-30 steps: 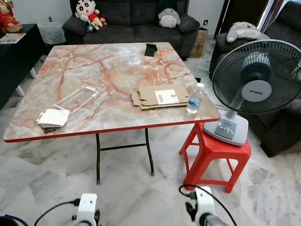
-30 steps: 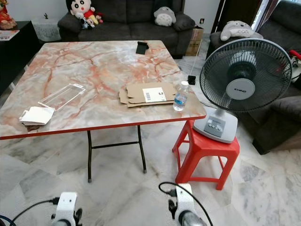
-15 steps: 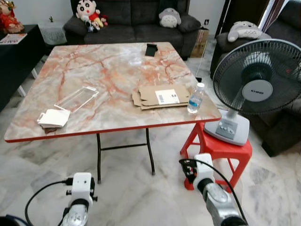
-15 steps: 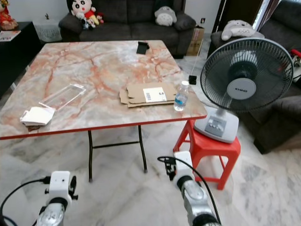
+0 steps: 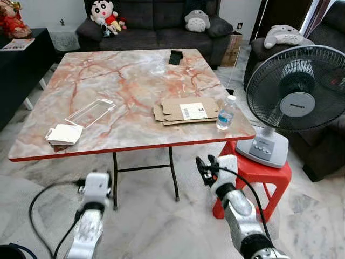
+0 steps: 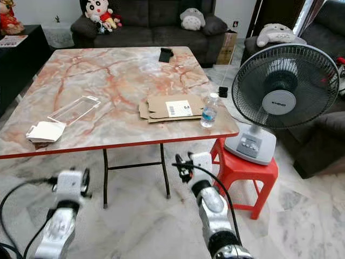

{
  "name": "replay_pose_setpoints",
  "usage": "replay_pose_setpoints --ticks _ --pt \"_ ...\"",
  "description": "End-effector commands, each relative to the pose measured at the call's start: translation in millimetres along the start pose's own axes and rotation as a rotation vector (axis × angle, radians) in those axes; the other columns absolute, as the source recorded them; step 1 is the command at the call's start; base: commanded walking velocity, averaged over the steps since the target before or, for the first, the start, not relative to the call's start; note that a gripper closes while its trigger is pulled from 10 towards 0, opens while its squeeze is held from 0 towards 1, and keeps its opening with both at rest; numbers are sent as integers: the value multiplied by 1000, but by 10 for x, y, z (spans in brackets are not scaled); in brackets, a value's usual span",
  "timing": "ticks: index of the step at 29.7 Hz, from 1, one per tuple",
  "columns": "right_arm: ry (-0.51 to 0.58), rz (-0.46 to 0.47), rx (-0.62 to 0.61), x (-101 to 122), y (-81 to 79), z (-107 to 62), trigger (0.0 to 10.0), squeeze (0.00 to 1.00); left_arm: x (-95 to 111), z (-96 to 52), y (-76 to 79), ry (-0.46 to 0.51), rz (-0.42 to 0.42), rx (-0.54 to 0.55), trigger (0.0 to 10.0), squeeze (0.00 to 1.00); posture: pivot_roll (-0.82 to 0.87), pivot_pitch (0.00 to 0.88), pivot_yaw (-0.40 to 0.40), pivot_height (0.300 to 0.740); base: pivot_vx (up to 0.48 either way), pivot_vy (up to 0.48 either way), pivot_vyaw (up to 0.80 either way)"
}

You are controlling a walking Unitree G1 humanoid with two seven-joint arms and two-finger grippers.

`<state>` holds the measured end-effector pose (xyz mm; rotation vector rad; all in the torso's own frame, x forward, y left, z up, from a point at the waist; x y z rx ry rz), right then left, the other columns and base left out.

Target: Picking trash to rubbish bin

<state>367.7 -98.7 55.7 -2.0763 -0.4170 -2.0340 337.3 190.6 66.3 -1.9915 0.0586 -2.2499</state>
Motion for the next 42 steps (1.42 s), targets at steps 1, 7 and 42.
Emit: replay_pose_setpoints --ticks 1,7,42 --pt "50 -2 2 145 6 61 10000 0 83 46 47 27 1 -5 10000 0 24 0 -33 740 0 0 0" --pt "119 61 -1 393 -58 210 10000 0 301 240 261 80 -30 -43 10000 0 32 0 -38 740 0 0 0" --pt "96 42 43 407 -252 290 10000 0 456 481 266 88 -77 0 10000 0 47 0 -48 740 152 0 166"
Point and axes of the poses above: a point about 5 cm out from each wrist's last joint towards the gripper, its own z axis pointing out of the wrist towards the gripper, its own x axis along the axis of the wrist's last joint, y = z × x, the point moved 5 cm from there along z, pointing out of the wrist towards the gripper, and after that the axes turned 8 degrees about -z, right-handed, at the moved point
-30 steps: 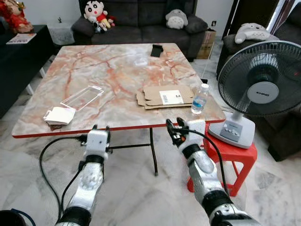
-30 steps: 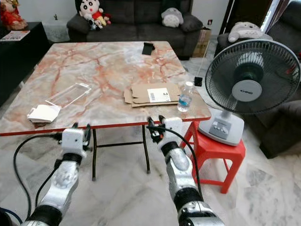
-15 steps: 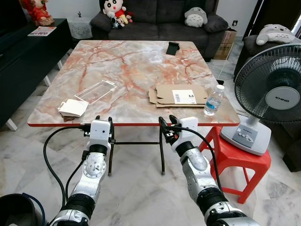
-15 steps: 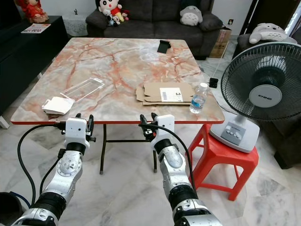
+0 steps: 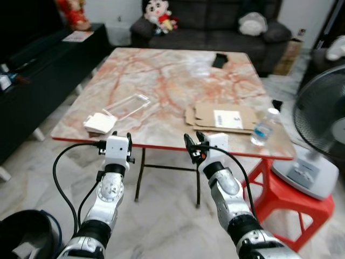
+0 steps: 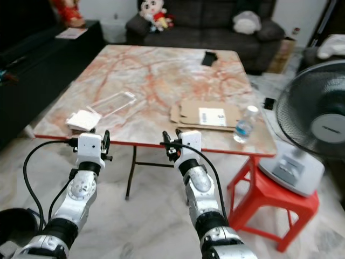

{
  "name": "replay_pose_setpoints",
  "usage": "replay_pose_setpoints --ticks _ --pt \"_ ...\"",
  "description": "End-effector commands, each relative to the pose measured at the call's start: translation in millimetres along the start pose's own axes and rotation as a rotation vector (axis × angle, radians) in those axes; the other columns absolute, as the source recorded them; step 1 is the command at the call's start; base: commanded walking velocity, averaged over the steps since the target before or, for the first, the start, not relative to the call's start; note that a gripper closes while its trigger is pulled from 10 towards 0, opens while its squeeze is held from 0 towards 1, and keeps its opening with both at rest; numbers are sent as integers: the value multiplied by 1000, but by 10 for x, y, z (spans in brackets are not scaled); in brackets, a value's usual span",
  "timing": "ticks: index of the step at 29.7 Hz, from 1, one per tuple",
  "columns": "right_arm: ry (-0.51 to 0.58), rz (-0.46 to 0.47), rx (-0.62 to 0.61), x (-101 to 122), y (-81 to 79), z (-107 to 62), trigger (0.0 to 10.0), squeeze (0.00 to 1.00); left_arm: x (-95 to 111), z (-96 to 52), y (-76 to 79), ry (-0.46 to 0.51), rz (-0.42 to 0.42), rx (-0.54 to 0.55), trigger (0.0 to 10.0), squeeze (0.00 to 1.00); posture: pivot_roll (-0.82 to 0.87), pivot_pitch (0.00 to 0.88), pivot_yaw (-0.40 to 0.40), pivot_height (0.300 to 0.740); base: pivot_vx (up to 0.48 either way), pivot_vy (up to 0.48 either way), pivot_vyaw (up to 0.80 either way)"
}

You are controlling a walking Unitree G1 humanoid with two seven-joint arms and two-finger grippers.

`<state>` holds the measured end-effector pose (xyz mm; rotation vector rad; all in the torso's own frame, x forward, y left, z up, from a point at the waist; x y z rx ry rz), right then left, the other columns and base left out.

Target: Picking trash to rubbish bin

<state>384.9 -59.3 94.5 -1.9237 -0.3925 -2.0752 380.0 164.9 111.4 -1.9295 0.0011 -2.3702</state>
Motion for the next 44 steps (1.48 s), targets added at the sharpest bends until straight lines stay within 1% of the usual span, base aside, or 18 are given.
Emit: replay_pose_setpoints --ticks 1,15,25,26,30,33,36,44 --pt "-9 -2 -5 -3 39 4 10000 0 26 20 36 8 -12 0 10000 0 48 0 -49 740 270 0 0" --pt "-13 8 -4 -6 27 12 10000 0 31 32 45 7 -17 -6 10000 0 47 0 -48 740 269 0 0" --pt "-4 9 2 17 4 25 10000 0 19 31 84 1 -21 -20 10000 0 33 0 -37 740 268 0 0" --pt "1 -7 7 25 -2 23 10000 0 20 33 90 2 -22 -23 10000 0 33 0 -37 740 270 0 0" --pt "7 -21 12 32 -8 19 10000 0 19 31 92 1 -22 -24 10000 0 29 0 -35 740 272 0 0" --pt "9 -24 16 32 -18 16 10000 0 15 28 96 1 -24 -27 10000 0 29 0 -35 740 276 0 629" --pt "8 -1 12 32 -20 24 10000 0 16 27 103 1 -25 -29 10000 0 29 0 -35 740 410 0 0" --pt "4 0 21 25 -42 28 10000 0 22 32 107 3 -25 -31 10000 0 29 0 -33 740 435 0 0"
Point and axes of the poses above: a point about 5 cm out from each wrist's last joint towards the gripper, its own z axis pointing out of the wrist towards the gripper, its own x axis along the axis of the wrist's last joint, y = z × x, the point moved 5 cm from there along z, pointing out of the wrist towards the gripper, and after that the axes turned 8 degrees about -z, right-handed, at the moved point
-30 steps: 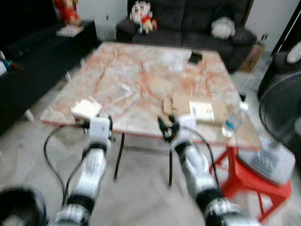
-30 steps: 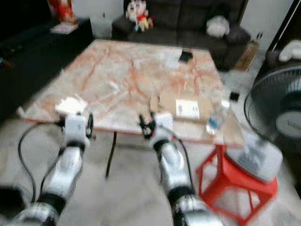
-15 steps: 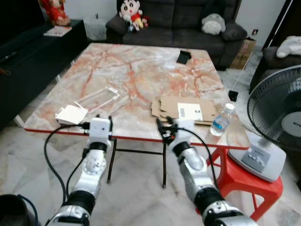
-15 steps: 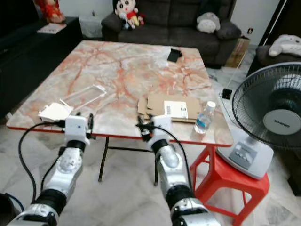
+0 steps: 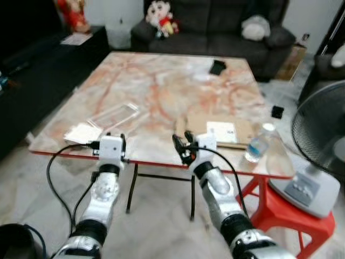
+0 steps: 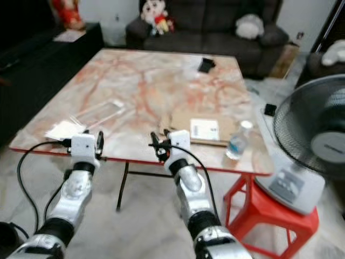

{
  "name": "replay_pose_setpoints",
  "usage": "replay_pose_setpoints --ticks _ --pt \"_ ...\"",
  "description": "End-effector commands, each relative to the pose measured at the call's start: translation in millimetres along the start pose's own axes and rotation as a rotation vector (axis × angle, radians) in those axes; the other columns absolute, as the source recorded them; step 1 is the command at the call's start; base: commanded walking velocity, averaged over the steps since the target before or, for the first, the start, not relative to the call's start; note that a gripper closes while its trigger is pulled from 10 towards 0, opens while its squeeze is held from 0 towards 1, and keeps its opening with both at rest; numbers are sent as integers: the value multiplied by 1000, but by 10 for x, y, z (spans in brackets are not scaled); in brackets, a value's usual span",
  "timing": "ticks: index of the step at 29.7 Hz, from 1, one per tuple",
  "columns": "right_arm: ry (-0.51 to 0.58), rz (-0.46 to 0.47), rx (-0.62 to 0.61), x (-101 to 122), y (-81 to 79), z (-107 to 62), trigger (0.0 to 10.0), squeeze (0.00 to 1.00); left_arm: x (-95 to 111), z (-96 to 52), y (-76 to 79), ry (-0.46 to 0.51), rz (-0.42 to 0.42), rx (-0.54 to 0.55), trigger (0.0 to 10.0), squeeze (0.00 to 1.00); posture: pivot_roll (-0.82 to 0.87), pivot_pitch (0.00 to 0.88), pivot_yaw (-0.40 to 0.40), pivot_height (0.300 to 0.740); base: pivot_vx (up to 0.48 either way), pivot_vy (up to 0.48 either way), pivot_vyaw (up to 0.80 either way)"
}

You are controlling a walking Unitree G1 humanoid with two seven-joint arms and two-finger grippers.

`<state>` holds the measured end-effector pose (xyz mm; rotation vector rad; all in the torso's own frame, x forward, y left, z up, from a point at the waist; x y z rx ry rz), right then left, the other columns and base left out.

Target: Picking trash to rubbish bin

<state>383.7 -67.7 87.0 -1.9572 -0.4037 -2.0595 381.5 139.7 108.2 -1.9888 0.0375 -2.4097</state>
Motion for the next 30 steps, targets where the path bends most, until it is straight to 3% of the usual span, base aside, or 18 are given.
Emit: replay_pose_setpoints --ticks 1,23,30 --pt "32 9 27 100 -120 72 10000 0 45 29 -148 16 14 30 10000 0 30 0 -32 740 442 0 0" --pt "25 13 34 70 -158 59 10000 0 53 36 -128 20 12 15 10000 0 29 0 -32 740 444 0 0" --pt "21 13 23 58 -125 49 10000 0 47 28 -89 20 3 -1 10000 0 27 0 -35 740 143 0 0"
Point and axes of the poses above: a point about 5 cm out from each wrist's last joint towards the gripper, its own z axis pointing out of the wrist towards the gripper, its own x axis along the axis of the wrist's last joint, y = z × x, the point moved 5 cm from there along z, pointing out of the wrist towards the gripper, and after that the axes turned 8 degrees about -z, right-handed, at the moved point
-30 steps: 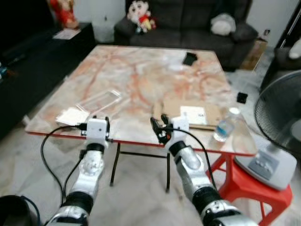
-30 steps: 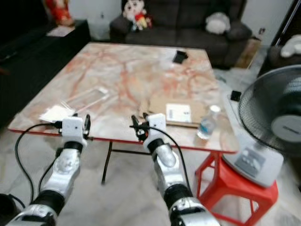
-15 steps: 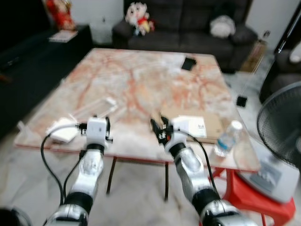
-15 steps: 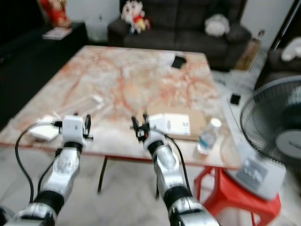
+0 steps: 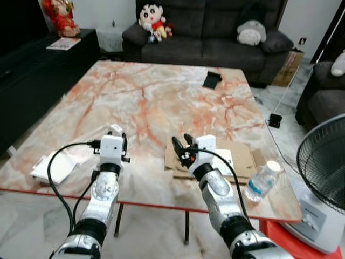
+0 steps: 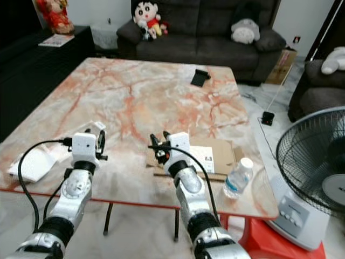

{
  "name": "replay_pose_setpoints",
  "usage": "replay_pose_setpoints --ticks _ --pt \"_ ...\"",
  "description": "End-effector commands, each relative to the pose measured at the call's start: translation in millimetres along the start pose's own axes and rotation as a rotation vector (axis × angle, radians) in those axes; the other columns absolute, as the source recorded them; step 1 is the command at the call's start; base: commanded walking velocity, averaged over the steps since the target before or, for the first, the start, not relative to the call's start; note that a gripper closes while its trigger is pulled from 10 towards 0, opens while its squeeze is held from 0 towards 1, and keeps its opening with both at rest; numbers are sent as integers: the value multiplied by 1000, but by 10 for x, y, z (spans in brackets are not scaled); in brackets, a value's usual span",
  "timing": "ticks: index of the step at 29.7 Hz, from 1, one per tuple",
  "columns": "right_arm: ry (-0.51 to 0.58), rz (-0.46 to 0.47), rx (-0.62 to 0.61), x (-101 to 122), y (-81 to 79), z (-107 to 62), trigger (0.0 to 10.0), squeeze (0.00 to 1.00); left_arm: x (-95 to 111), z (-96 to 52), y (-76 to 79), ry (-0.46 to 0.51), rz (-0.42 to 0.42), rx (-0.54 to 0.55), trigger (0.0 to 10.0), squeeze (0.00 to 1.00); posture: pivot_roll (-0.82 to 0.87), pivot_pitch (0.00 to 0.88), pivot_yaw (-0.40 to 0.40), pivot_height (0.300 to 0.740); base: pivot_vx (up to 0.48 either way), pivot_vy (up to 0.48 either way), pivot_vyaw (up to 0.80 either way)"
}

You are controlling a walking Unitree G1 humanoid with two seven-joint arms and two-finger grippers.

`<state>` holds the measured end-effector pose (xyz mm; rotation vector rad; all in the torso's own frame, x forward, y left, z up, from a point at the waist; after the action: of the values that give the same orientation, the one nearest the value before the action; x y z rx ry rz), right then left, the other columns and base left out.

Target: Picking trash to rubbish bin

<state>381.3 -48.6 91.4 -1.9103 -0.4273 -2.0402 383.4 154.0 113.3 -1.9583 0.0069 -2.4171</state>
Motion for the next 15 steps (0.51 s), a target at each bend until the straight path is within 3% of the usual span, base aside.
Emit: replay_pose_setpoints --ticks 1,6,15 --pt "4 -1 -22 15 61 -6 10000 0 4 0 58 2 3 -26 10000 0 27 0 -35 740 0 0 0" --pt "-8 -18 -36 7 88 -1 10000 0 0 5 69 -3 0 -30 10000 0 28 0 -38 740 0 0 0" --pt "-136 -35 -129 -168 243 -13 10000 0 -19 9 99 -18 -7 -48 10000 0 34 0 -43 740 0 0 0"
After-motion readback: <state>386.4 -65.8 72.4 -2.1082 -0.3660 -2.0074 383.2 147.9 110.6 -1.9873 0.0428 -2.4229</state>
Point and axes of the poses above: a point about 5 cm out from each wrist's last joint towards the gripper, its own z axis pointing out of the wrist towards the gripper, its own x axis along the axis of the wrist's last joint, y = z × x, the point moved 5 cm from there along z, pointing out of the wrist towards the gripper, and after that the axes turned 8 degrees about -z, right-handed, at the moved point
